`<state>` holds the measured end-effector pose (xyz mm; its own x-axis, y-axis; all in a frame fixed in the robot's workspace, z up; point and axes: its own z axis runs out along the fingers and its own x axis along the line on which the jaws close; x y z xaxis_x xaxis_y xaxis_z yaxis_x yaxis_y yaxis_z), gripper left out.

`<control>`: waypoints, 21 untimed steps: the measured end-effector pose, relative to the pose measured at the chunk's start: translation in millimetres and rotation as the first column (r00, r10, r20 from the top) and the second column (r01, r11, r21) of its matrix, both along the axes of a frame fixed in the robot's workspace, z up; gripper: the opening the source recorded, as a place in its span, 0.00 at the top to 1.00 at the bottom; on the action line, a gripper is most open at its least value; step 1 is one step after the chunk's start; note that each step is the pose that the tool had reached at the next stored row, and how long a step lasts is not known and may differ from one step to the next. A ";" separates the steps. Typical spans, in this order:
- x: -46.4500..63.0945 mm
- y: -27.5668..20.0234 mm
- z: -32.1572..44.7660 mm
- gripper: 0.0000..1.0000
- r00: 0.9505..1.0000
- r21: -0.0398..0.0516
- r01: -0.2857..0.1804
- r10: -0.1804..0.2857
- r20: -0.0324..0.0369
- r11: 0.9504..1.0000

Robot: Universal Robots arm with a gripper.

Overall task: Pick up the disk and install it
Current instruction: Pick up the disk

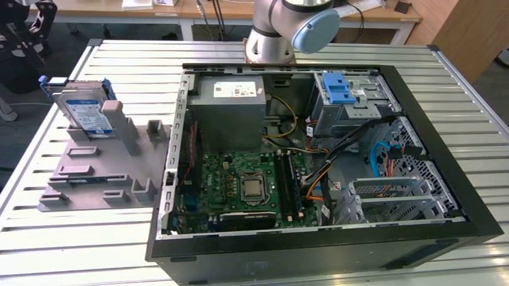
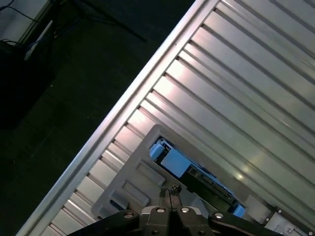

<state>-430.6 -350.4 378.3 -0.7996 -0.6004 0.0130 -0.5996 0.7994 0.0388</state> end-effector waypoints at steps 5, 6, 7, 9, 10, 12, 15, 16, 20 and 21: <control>-0.2 0.0 0.0 0.89 0.999 0.000 -0.052 0.052 0.000 0.999; -0.2 0.0 -0.1 0.89 0.998 0.000 -0.065 0.065 0.000 0.998; -0.2 0.0 -0.2 0.89 0.997 0.000 -0.079 0.079 0.000 0.997; -0.2 0.0 -0.3 0.89 0.994 0.000 -0.110 0.110 0.000 0.994; -0.2 0.0 -0.3 0.89 0.992 0.000 -0.124 0.124 0.000 0.992; -0.2 0.0 -0.4 0.89 0.989 0.000 -0.151 0.151 0.001 0.989; -0.2 0.0 -0.7 0.89 0.982 0.002 -0.190 0.190 0.004 0.982; -0.2 0.0 -0.9 0.89 0.980 0.002 -0.201 0.201 0.005 0.980; -0.2 0.0 -1.0 0.89 0.968 0.003 -0.252 0.252 0.006 0.968; -0.2 0.0 -1.1 0.89 0.964 0.003 -0.266 0.266 0.006 0.964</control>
